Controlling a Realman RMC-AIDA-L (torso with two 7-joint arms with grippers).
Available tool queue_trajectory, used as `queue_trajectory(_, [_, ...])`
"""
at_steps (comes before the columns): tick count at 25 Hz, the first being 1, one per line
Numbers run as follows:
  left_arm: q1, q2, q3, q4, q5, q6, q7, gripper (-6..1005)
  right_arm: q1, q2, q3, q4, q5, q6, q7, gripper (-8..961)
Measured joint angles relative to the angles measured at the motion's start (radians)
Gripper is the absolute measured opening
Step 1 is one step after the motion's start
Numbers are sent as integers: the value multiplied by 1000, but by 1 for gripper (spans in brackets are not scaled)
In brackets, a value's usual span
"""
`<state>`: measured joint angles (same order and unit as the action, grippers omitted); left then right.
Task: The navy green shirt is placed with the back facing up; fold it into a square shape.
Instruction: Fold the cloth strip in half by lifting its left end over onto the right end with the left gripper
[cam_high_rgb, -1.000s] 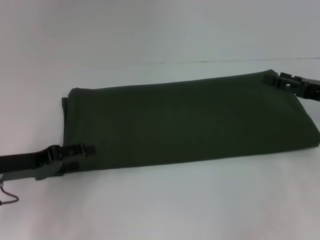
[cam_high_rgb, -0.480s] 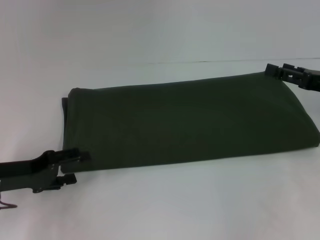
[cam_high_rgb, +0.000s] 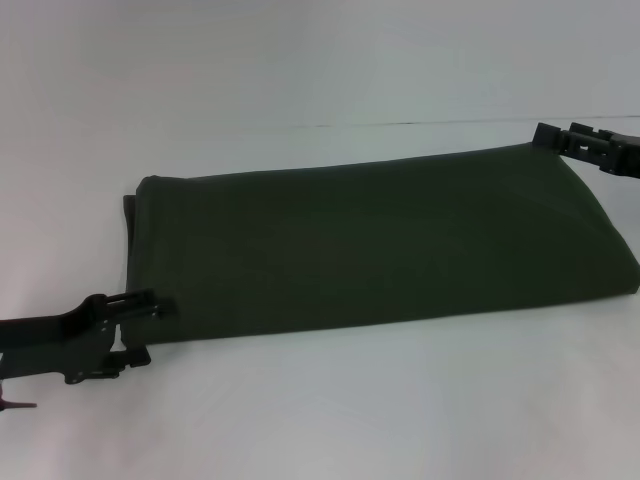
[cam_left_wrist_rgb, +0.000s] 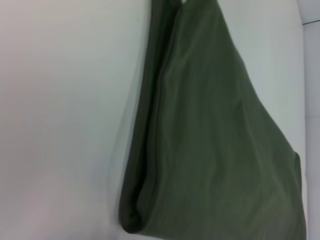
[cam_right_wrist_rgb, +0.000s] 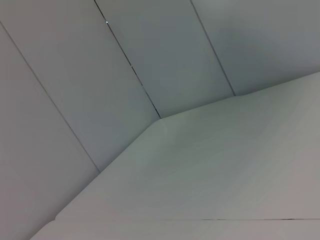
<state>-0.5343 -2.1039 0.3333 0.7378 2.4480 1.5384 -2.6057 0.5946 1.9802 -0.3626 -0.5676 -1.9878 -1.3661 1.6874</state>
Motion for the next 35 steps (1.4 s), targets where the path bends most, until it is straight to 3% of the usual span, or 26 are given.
queue_trajectory(35, [-36, 16, 7, -41, 45, -39, -65, 889, -8, 0, 7, 0, 0, 1, 1, 920])
